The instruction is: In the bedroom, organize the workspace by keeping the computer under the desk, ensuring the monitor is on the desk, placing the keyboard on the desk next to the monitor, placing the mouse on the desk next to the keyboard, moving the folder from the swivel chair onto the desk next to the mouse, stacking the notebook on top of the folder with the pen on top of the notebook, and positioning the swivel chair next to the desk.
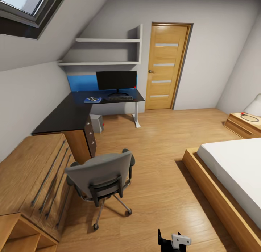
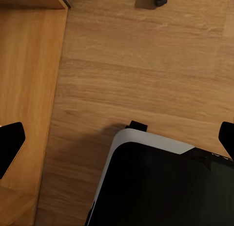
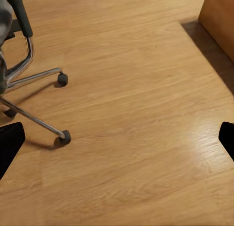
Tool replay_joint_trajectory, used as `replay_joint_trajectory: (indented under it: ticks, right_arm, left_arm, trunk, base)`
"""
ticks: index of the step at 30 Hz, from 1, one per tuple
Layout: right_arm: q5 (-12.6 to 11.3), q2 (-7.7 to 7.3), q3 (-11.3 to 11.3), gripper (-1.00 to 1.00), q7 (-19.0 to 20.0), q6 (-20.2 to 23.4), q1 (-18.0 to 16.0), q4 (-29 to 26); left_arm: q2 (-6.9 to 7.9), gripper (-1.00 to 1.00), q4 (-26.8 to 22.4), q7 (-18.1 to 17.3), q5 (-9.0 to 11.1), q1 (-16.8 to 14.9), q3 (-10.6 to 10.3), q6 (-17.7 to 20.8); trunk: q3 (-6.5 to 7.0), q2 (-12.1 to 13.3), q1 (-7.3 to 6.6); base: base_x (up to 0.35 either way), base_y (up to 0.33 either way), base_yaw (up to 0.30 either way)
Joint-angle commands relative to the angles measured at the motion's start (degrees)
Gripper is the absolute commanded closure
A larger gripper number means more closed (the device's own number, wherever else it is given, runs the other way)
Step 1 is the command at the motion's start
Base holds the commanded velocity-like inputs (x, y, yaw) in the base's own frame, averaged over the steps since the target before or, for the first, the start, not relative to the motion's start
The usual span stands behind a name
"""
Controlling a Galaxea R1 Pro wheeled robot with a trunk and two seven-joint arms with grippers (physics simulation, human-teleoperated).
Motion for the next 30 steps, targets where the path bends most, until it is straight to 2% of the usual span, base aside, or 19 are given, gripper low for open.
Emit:
replay_joint_trajectory:
  ticks: [1, 7, 19, 30]
  right_arm:
    - [0.0, 0.01, 0.5, -1.0, -0.6, -0.1, 0.0, 0.0]
    - [0.0, 0.01, 0.5, -1.0, -0.6, -0.1, 0.0, 0.0]
    - [0.0, -0.02, 0.5, -1.0, -0.5, -0.1, 0.0, 0.0]
    - [0.0, -0.13, 0.5, -1.0, -0.3, 0.0, 0.0, 0.0]
  left_arm:
    - [0.02, -1.0, 0.0, 0.4, 0.4, 0.0, -0.5, -0.2]
    - [0.02, -1.0, 0.0, 0.4, 0.3, 0.0, -0.5, -0.2]
    - [0.02, -1.0, 0.0, 0.4, 0.4, 0.0, -0.5, -0.2]
    - [0.02, -1.0, 0.0, 0.4, 0.3, 0.0, -0.5, -0.2]
  trunk:
    - [-0.11, -0.1, 0.03]
    - [-0.12, -0.1, 0.03]
    - [-0.12, -0.1, 0.03]
    - [-0.12, -0.1, 0.03]
  base:
    - [0.0, 0.268, -0.008]
    - [0.0, 0.166, -0.004]
    - [-0.005, 0.028, -0.001]
    - [-0.117, 0.041, 0.0]
